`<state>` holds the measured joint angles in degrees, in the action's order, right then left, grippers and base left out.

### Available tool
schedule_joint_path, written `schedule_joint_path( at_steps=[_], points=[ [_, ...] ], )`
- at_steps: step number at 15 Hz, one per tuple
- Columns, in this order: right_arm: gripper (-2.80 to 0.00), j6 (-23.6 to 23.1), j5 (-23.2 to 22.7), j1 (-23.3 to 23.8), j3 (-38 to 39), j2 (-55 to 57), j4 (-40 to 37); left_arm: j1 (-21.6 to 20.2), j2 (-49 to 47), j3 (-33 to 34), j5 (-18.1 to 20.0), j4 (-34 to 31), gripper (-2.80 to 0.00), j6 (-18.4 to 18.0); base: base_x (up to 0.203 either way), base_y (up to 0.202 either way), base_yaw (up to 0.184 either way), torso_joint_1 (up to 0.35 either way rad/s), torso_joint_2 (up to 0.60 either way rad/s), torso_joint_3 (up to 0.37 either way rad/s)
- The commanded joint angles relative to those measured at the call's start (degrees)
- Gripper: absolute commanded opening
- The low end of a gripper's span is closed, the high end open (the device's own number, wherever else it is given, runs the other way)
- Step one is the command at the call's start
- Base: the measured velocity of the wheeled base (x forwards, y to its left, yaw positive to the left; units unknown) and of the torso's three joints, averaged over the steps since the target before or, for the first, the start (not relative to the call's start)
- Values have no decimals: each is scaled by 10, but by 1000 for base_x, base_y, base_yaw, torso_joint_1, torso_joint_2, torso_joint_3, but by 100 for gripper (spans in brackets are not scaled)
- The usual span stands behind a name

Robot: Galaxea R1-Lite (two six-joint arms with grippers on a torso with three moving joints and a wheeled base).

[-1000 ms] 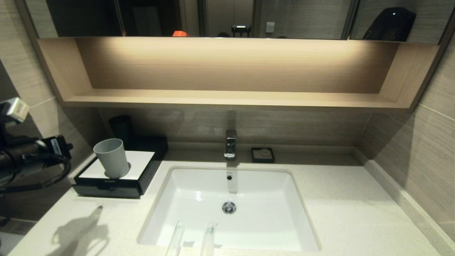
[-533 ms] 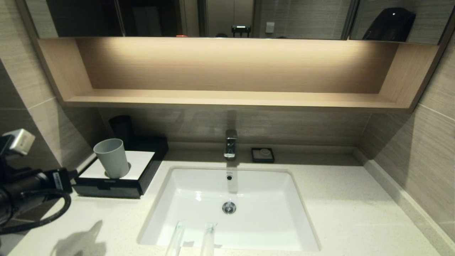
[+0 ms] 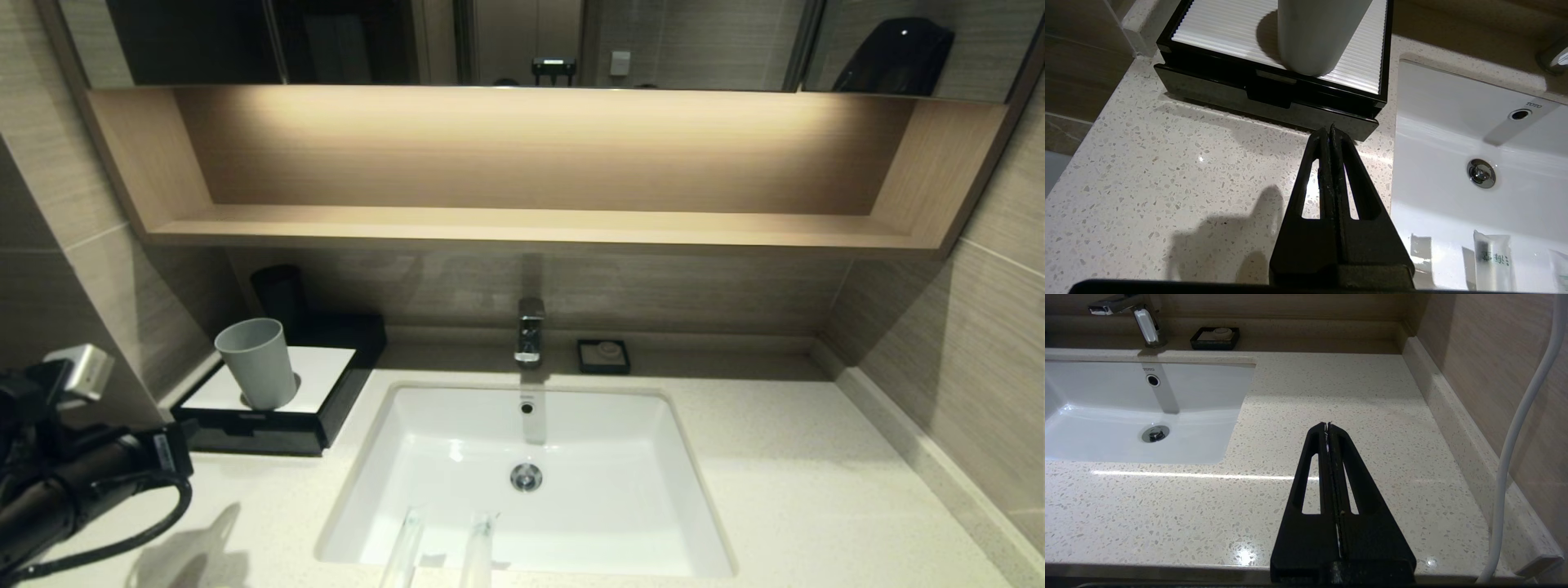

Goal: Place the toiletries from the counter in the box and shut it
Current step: Pick up the cup

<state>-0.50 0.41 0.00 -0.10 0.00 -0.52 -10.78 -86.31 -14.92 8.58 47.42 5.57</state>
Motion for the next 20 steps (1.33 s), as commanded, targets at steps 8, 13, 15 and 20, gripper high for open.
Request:
schedule_joint_path(
  at_steps=[8,13,15,20],
  points=[
    [-280,0,0,0,0,-1,0,-1,-135,15,-7,119,0,-8,0,0,0,0,0,0],
    [-280,0,-1,0,0,-1,0,-1,-180,16,-22,205,0,-14,0,0,0,0,0,0],
    [-280,0,0,0,0,-1,0,-1,-196,14,-21,220,0,-14,0,0,0,0,0,0],
    [-280,0,0,0,0,0,0,-1,-232,3,-21,267,0,-11,0,0,0,0,0,0]
  ],
)
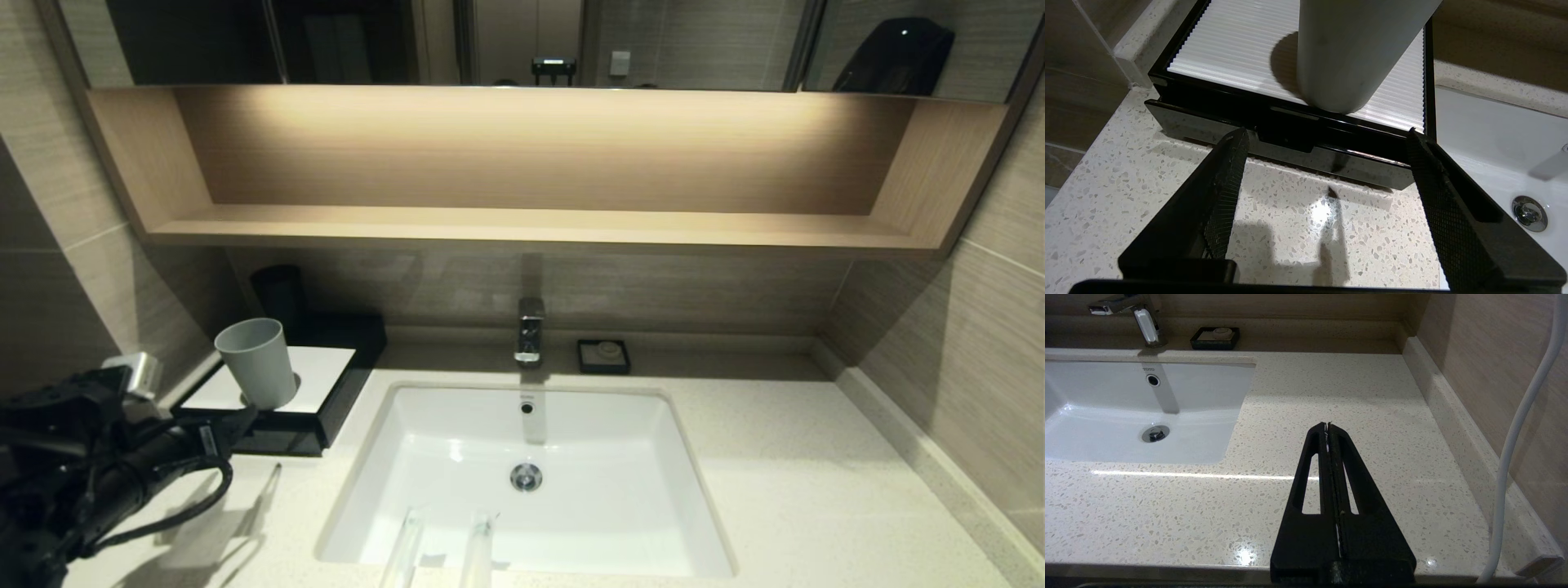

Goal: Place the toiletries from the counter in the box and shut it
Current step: Pick up the cup

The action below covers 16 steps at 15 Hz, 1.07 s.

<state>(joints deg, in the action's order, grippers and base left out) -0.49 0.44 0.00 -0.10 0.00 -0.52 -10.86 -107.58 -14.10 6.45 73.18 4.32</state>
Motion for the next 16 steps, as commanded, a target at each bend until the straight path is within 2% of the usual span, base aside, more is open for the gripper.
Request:
schedule_joint_path(
  at_steps=[1,16],
  points=[
    [-280,0,-1,0,0,0,0,0,-26,-10,1,18,0,1,0,0,0,0,0,0],
    [-280,0,0,0,0,-1,0,16,-86,-86,7,34,0,4,0,0,0,0,0,0]
  ],
)
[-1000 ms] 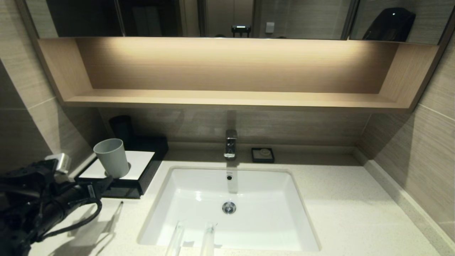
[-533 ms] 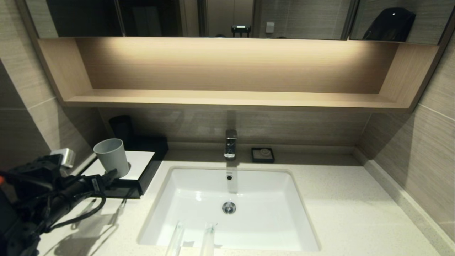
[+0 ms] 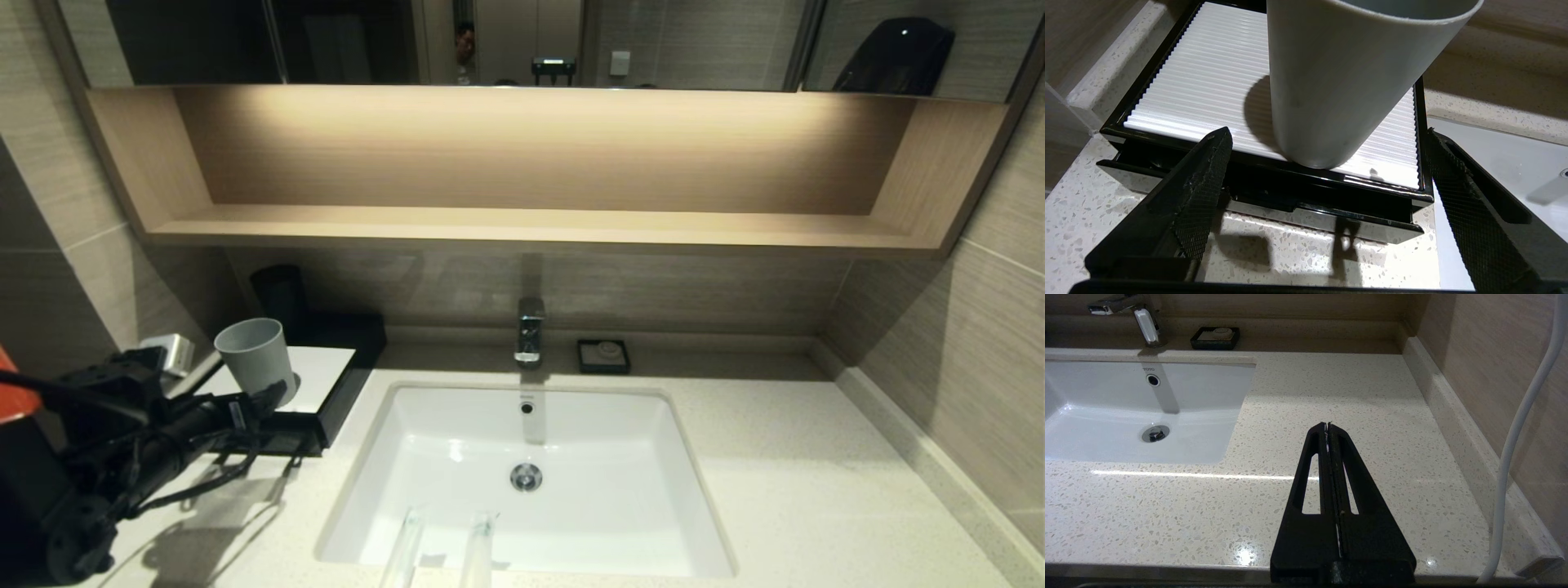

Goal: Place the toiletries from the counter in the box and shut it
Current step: Pick up the cup

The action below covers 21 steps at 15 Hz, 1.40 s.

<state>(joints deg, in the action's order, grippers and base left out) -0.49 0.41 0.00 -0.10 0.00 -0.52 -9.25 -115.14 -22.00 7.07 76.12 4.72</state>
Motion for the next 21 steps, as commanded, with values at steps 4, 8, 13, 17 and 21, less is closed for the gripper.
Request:
schedule_joint_path(
  at_steps=[4,8,13,17,21],
  points=[
    [-280,0,0,0,0,0,0,4,-25,-23,0,3,0,1,0,0,0,0,0,0],
    [-280,0,0,0,0,0,0,13,-36,-32,0,5,0,1,0,0,0,0,0,0],
    [-280,0,0,0,0,-1,0,13,-52,-42,-2,16,0,1,0,0,0,0,0,0],
    [-280,0,0,0,0,-1,0,13,-69,-40,-5,42,0,1,0,0,0,0,0,0],
    [-280,0,0,0,0,-1,0,13,-74,-44,-5,43,0,0,0,0,0,0,0,0]
  ],
)
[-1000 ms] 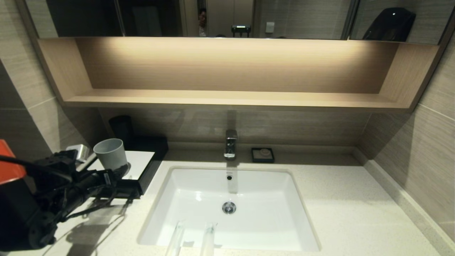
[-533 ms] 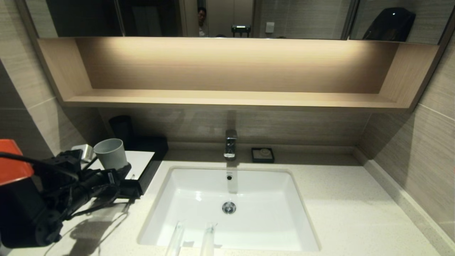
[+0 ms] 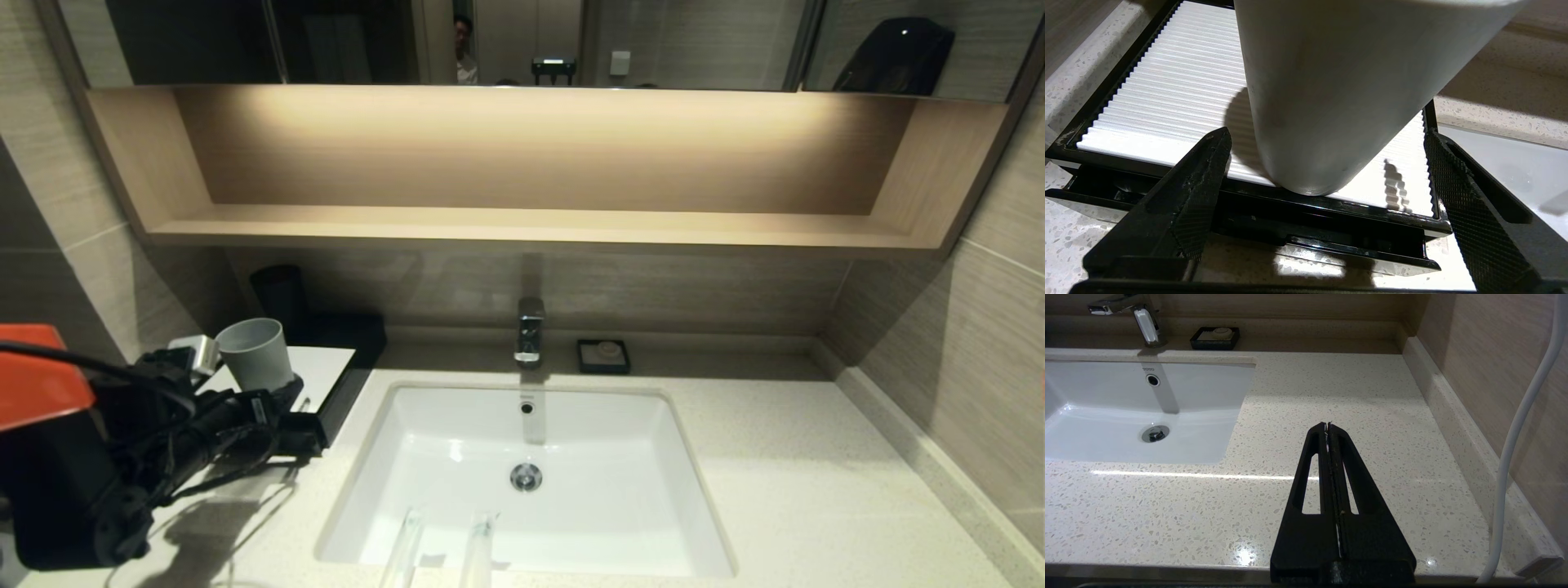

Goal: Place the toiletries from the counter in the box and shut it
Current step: Pick up the cup

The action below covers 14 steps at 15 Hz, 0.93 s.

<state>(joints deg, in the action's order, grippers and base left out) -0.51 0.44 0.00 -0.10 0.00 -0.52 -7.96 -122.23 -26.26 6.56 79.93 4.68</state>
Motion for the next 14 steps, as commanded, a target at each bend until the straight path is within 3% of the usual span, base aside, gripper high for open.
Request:
schedule_joint_path(
  at_steps=[1,14],
  points=[
    [-280,0,0,0,0,-1,0,1,-3,-1,0,5,0,0,0,0,0,0,0,0],
    [-280,0,0,0,0,-1,0,1,-9,-1,-1,29,0,-2,0,0,0,0,0,0]
  ],
)
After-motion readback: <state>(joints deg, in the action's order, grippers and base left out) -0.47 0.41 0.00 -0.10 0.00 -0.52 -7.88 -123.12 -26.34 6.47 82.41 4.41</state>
